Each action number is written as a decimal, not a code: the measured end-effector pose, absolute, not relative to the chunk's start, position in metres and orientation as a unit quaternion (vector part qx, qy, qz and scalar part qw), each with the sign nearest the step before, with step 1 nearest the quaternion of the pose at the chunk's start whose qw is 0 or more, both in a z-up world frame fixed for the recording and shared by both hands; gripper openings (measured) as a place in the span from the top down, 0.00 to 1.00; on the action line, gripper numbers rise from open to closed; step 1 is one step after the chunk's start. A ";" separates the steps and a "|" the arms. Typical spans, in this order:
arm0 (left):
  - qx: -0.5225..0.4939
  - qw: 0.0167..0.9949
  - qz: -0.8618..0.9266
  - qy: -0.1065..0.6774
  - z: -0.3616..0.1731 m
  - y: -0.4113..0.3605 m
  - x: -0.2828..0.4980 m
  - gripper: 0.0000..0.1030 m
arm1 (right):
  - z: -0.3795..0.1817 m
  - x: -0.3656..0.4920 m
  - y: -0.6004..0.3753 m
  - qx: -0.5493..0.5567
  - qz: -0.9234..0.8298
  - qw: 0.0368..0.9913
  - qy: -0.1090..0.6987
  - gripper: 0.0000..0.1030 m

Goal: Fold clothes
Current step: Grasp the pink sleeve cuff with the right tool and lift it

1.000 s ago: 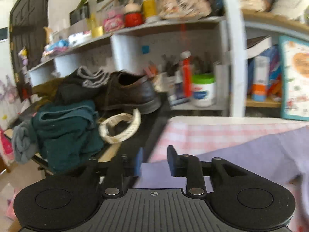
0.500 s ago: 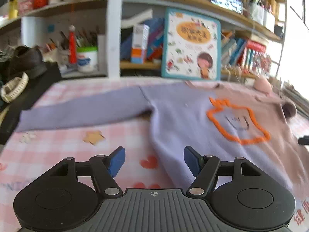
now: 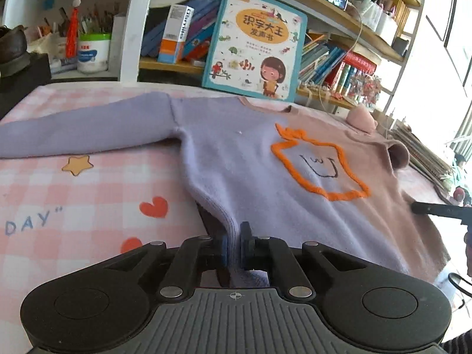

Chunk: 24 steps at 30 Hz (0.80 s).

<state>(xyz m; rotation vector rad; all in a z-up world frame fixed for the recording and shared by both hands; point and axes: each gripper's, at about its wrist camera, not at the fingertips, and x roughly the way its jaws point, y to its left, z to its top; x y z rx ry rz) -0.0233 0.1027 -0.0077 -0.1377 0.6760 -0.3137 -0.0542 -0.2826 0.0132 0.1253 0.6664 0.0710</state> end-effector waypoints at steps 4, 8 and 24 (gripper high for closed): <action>-0.066 0.930 -0.141 0.332 -0.004 0.109 -0.023 0.94 | 0.013 -0.060 -0.274 0.041 0.049 0.942 0.330 0.90; -0.056 0.930 -0.138 0.336 -0.004 0.110 -0.025 0.94 | 0.012 -0.059 -0.274 0.051 0.051 0.941 0.331 0.90; -0.051 0.939 -0.113 0.320 0.000 0.110 -0.027 0.79 | 0.017 -0.047 -0.296 0.126 0.053 0.938 0.319 0.61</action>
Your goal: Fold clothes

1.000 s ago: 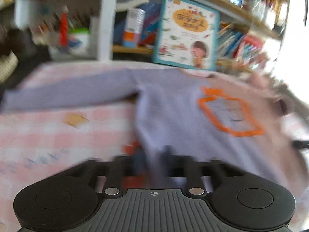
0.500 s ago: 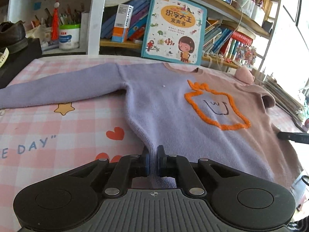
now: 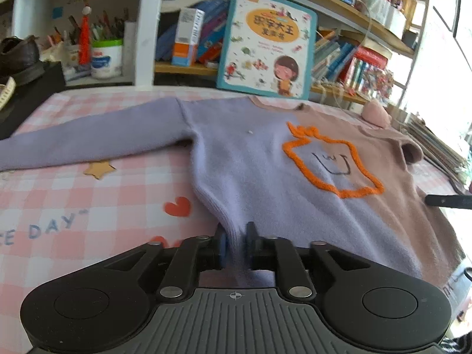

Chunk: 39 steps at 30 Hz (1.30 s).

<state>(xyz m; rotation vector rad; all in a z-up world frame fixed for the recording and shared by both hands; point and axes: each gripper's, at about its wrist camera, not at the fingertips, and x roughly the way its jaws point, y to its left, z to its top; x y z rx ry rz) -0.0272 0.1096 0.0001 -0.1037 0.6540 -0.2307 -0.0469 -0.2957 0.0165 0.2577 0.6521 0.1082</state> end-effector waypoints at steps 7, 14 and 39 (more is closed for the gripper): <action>-0.071 0.951 -0.144 0.264 0.022 0.104 -0.027 0.78 | 0.024 -0.020 -0.346 0.270 0.037 0.918 0.287 0.45; -0.018 0.941 -0.159 0.297 0.001 0.067 -0.010 0.78 | 0.015 0.011 -0.378 0.409 0.038 0.868 0.280 0.40; -0.001 0.936 -0.175 0.306 -0.009 0.070 -0.014 0.65 | -0.014 0.086 -0.433 0.556 -0.082 0.787 0.254 0.53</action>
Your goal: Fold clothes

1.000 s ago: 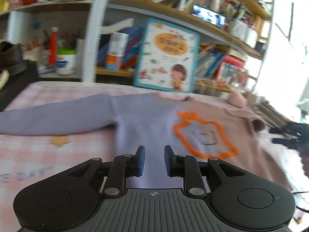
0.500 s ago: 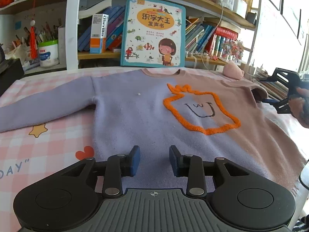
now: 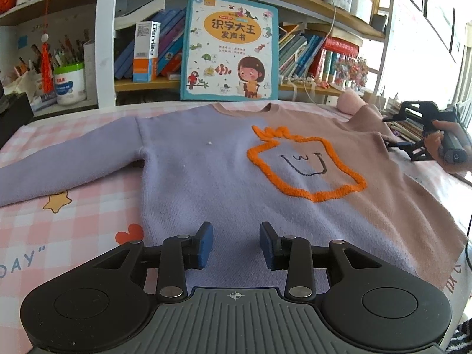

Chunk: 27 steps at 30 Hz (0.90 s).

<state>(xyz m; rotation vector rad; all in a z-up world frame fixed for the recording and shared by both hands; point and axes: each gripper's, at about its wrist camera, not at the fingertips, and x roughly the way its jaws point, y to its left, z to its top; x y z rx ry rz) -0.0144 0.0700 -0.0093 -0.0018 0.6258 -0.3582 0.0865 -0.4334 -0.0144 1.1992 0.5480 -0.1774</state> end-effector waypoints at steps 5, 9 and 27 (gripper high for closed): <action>-0.001 0.937 -0.173 0.305 -0.010 0.069 -0.015 0.65 | -0.011 0.078 -0.433 0.548 -0.090 0.801 0.224 0.93; 0.002 0.936 -0.178 0.305 -0.010 0.068 -0.015 0.60 | 0.022 0.059 -0.408 0.472 -0.093 0.862 0.163 0.94; 0.008 0.937 -0.178 0.302 -0.010 0.067 -0.018 0.58 | -0.007 0.007 -0.432 0.532 -0.096 0.817 0.203 0.55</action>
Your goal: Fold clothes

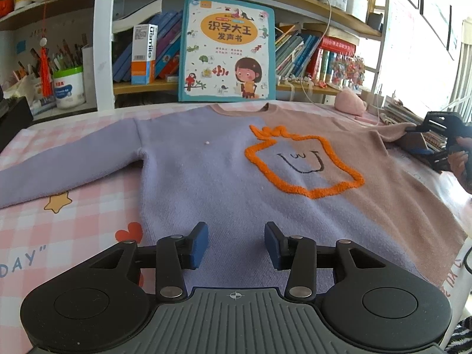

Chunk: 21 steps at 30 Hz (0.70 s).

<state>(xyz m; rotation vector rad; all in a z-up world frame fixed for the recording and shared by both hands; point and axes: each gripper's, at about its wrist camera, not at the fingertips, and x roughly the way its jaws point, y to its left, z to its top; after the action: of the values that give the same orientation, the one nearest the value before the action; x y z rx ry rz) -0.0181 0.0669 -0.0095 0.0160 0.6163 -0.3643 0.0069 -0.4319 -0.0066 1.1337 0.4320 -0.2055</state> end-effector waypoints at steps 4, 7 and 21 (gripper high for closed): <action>0.019 0.937 -0.177 0.301 -0.009 0.064 -0.019 0.54 | -0.003 -0.011 -0.451 0.586 -0.105 0.789 0.152 0.50; 0.024 0.936 -0.181 0.301 -0.009 0.062 -0.020 0.49 | 0.004 -0.020 -0.464 0.586 -0.125 0.790 0.129 0.40; 0.027 0.935 -0.185 0.303 -0.009 0.059 -0.020 0.41 | 0.002 -0.014 -0.458 0.564 -0.147 0.788 0.198 0.63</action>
<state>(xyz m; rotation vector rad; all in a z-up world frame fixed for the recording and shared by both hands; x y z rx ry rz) -0.0198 0.0593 -0.0094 0.0554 0.6187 -0.3780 -0.0145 -0.4580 0.0025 1.2142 0.4264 -0.3161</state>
